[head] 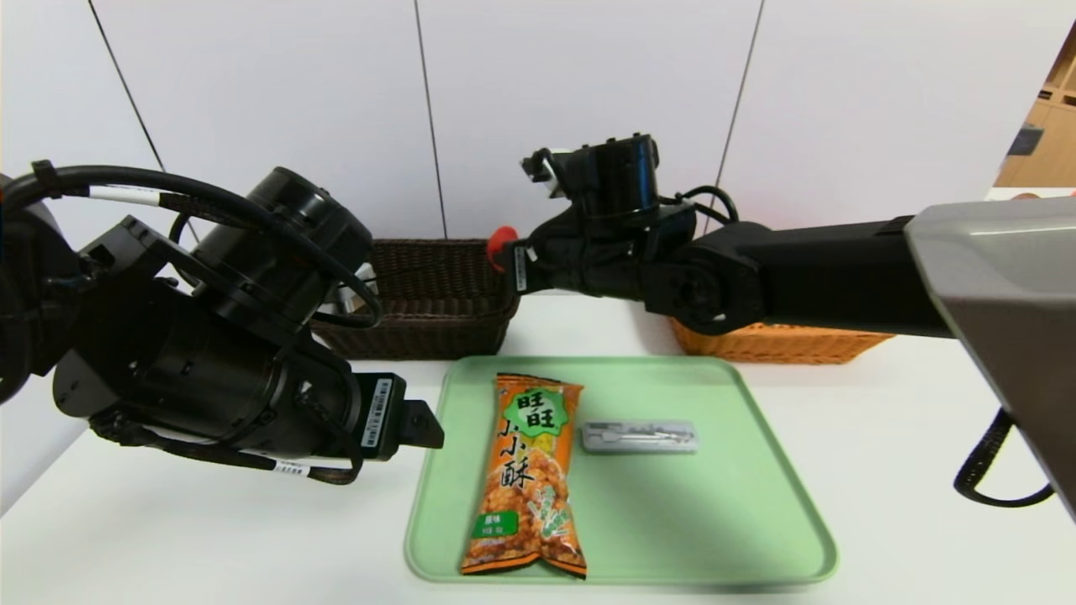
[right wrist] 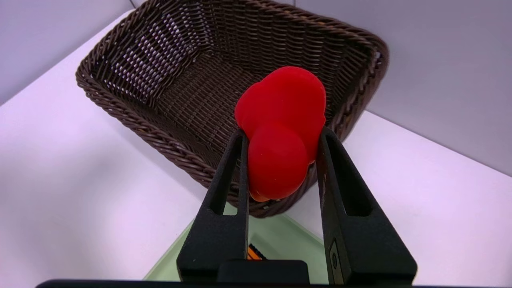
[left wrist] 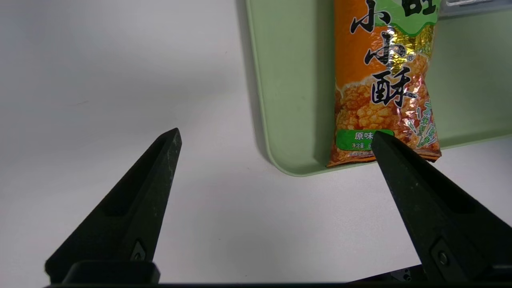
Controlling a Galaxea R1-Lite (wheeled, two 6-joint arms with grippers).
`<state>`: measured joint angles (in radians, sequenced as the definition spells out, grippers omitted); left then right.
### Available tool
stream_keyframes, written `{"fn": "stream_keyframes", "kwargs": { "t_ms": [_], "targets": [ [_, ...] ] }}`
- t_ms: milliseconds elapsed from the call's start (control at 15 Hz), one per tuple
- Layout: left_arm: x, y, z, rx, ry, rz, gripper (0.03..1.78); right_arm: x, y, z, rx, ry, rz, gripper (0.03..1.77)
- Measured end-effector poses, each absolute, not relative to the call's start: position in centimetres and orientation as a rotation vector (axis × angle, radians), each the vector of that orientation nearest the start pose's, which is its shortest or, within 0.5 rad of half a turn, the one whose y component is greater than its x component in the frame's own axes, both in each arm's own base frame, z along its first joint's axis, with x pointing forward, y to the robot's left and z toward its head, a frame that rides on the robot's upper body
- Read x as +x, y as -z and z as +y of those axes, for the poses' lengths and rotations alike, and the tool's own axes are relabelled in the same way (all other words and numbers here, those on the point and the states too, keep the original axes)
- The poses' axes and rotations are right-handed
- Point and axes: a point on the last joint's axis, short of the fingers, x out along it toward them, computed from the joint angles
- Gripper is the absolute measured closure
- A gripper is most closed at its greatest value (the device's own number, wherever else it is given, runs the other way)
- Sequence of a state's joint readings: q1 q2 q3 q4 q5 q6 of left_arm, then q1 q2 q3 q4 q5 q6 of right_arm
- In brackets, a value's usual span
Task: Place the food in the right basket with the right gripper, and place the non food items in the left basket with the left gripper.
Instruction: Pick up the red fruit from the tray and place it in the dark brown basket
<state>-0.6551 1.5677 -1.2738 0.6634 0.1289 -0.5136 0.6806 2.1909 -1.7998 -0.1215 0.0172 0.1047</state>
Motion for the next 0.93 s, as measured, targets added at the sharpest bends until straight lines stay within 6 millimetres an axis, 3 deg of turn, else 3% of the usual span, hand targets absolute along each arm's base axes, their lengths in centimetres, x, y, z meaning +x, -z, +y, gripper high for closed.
{"fn": "stream_keyframes", "kwargs": {
  "t_ms": [333, 800, 933],
  "targets": [
    [19.7, -23.7, -14.8, -0.102, 0.237, 0.986, 0.12, 37.6, -20.0, 31.7, -0.016, -0.720, 0.276, 1.30],
    [19.6, -23.3, -14.7, -0.099, 0.234, 0.993, 0.12, 38.6, -17.7, 32.7, -0.040, -0.791, 0.267, 1.29],
    [19.6, -23.3, -14.7, -0.098, 0.233, 0.994, 0.12, 38.7, -17.3, 32.9, -0.043, -0.791, 0.270, 1.01]
  ]
}}
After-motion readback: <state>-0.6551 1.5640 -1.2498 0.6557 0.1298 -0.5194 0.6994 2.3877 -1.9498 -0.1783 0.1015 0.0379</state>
